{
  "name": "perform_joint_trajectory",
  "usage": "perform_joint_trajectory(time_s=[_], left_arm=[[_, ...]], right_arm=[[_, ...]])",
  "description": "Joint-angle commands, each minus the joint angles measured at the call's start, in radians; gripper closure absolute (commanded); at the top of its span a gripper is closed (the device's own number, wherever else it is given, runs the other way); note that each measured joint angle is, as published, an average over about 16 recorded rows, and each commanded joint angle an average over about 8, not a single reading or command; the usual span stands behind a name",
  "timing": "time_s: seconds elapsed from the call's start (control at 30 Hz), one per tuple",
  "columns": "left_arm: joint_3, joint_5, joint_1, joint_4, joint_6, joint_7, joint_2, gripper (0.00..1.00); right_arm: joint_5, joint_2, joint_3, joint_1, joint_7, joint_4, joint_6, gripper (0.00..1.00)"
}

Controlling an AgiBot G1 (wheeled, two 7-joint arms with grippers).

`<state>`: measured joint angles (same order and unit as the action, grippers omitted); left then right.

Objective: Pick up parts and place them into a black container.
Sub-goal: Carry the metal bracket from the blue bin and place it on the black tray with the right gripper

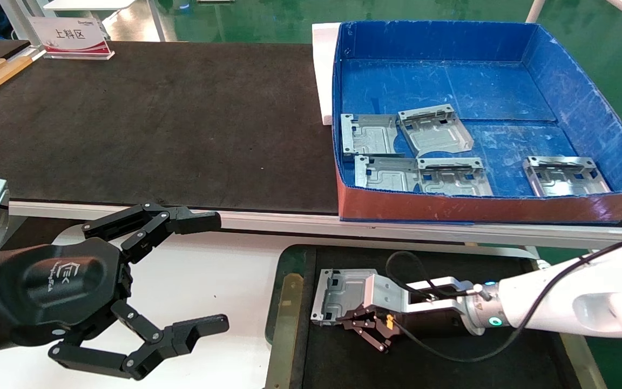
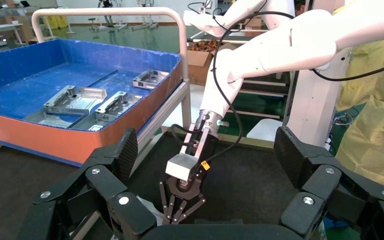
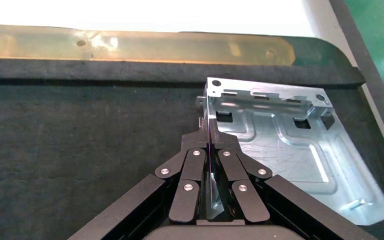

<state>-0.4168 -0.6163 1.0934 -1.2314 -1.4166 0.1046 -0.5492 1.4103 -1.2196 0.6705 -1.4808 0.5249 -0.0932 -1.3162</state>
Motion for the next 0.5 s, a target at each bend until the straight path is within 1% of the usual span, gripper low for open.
perform_joint_trajectory(time_s=[0.03,0.2,0.4,0.5], left_arm=[[0.0,0.0,0.0,0.0,0.0,0.0,0.0,0.0],[0.0,0.0,0.0,0.0,0.0,0.0,0.0,0.0],[0.0,0.0,0.0,0.0,0.0,0.0,0.0,0.0],[0.0,0.0,0.0,0.0,0.0,0.0,0.0,0.0]], right_arm=[[0.001,-0.006,0.001,-0.004,0.008,0.014,0.006,1.0],[0.009,-0.023,0.005,-0.016,0.028,0.034,0.039,1.0],[0.018,-0.046,0.01,-0.026,0.043,0.053,0.112,1.0],[0.019,-0.054,0.011,-0.029,0.044,0.059,0.119,1.0]])
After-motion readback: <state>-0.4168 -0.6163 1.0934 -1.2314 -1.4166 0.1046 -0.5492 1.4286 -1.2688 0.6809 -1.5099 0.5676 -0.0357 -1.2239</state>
